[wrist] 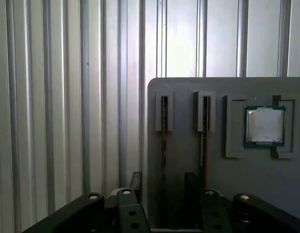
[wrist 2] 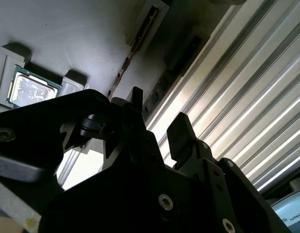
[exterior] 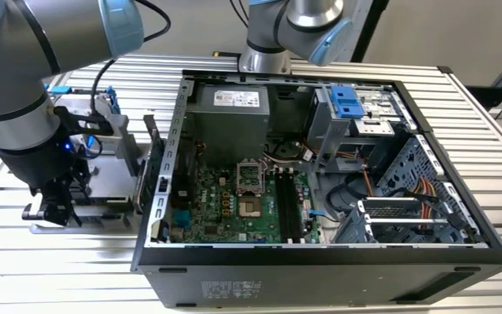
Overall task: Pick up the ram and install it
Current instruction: 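Pick up the ram and move it above insertion slot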
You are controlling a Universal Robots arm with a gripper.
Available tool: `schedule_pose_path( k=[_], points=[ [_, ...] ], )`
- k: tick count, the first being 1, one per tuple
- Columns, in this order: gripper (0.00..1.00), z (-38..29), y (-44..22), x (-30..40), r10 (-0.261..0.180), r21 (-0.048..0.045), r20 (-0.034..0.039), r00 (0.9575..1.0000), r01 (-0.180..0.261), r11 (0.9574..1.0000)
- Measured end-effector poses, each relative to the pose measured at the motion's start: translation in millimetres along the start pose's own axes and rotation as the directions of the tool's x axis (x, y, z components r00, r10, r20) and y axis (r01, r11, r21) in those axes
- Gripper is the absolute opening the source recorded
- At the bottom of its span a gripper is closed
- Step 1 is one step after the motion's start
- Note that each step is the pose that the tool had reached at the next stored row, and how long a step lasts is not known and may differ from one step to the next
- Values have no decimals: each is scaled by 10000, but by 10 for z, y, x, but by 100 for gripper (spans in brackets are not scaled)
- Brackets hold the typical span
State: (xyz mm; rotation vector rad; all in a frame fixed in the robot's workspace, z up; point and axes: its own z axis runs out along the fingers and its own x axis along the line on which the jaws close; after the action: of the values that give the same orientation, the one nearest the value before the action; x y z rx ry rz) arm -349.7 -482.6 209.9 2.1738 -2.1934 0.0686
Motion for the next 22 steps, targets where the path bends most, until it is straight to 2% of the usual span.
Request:
schedule_pose_path(
  k=[11,16,22],
  points=[
    [100,112,-6,-12,253,-32,-59,9997,-253,9997],
    [100,137,-10,-13,253,-36,-74,9997,-253,9997],
    [100,163,-20,-15,250,-93,-71,9997,-250,9996]
  ],
)
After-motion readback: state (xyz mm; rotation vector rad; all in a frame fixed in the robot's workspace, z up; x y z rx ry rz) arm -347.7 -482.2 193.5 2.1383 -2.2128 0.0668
